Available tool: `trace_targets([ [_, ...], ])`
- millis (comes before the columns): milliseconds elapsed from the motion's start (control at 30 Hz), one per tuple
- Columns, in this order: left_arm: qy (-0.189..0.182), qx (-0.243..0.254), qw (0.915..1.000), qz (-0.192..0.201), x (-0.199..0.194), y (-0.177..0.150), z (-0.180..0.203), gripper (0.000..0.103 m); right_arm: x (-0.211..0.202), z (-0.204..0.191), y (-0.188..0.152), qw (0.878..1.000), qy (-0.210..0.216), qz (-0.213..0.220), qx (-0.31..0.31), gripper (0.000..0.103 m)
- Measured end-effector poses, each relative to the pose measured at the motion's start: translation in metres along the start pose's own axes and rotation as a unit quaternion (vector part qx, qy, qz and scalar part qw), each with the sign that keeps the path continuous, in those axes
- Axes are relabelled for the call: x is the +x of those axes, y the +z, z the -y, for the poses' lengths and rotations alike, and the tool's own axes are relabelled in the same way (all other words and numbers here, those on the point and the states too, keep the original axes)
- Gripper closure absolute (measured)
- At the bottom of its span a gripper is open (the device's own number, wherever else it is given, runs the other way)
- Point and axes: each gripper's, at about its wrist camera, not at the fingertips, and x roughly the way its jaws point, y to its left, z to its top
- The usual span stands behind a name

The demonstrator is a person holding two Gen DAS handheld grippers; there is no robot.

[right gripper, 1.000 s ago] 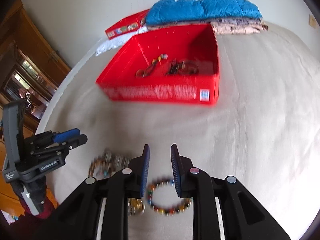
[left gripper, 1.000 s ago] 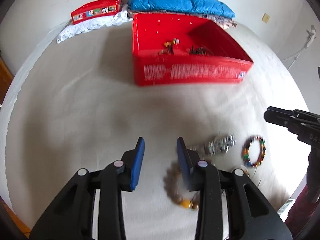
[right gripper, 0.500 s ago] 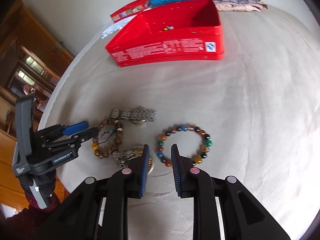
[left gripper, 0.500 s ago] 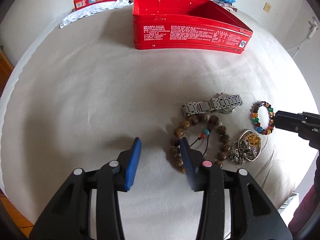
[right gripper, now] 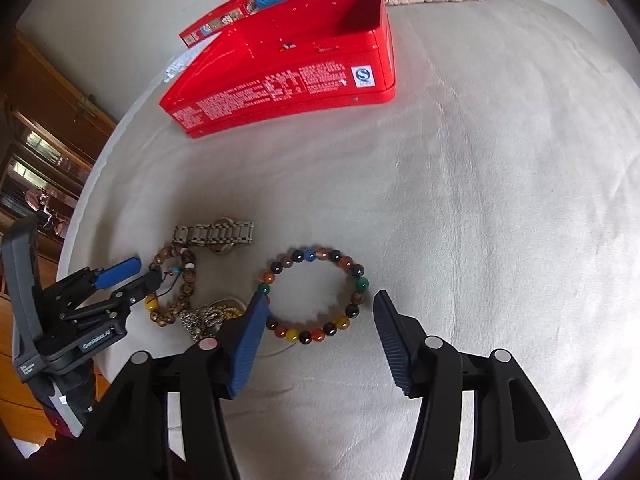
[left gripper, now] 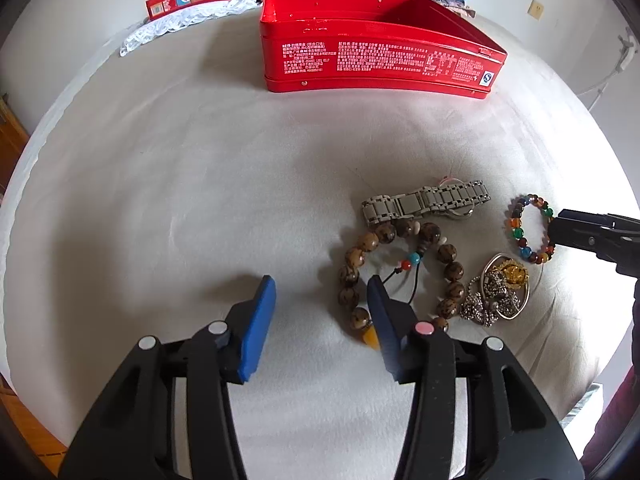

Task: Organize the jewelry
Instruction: 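Grasp the wooden bead bracelet with the left tool while the right tool grasps the multicolored bead bracelet, then carry both bead bracelets into the red box and open both tools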

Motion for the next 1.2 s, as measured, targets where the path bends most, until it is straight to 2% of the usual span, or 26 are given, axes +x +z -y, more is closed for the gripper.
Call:
trace_targets([
  [100,-0.002,-0.001,1.0000,0.000,0.001,0.001,-0.001,0.056,0.003,0.004,0.003,1.000,-0.008,0.000,0.001,0.054],
  [200,-0.001,0.000,1.0000,-0.002,0.004,0.004,0.000,0.056,0.004,0.003,0.003,1.000,-0.020,0.001,-0.008,0.066],
  [267,-0.003,0.008,1.0000,-0.002,0.006,0.006,0.001,0.057,0.005,0.001,0.002,1.000,-0.022,0.000,-0.019,0.082],
  [367,-0.007,0.016,0.9998,-0.004,0.007,0.007,0.006,0.063,0.008,-0.006,-0.001,0.999,-0.025,-0.002,-0.037,0.094],
  [500,-0.013,0.020,0.9997,-0.004,0.006,0.006,0.011,0.072,0.007,-0.007,-0.001,0.999,-0.014,0.003,-0.035,0.096],
  [567,-0.013,0.019,0.9997,-0.003,0.005,0.005,0.011,0.086,0.004,-0.006,-0.002,1.000,0.000,0.006,-0.031,0.096],
  [633,-0.016,0.014,0.9998,-0.004,0.005,0.005,0.009,0.092,-0.001,-0.006,-0.002,0.999,0.011,0.011,-0.029,0.096],
  [900,-0.046,-0.012,0.9989,-0.001,-0.003,0.005,-0.003,0.093,-0.034,-0.006,0.002,0.998,0.038,0.043,-0.024,0.096],
  [1200,-0.059,-0.031,0.9968,0.045,-0.037,0.007,-0.014,0.093,-0.052,-0.014,0.010,0.996,0.050,0.065,-0.028,0.096],
])
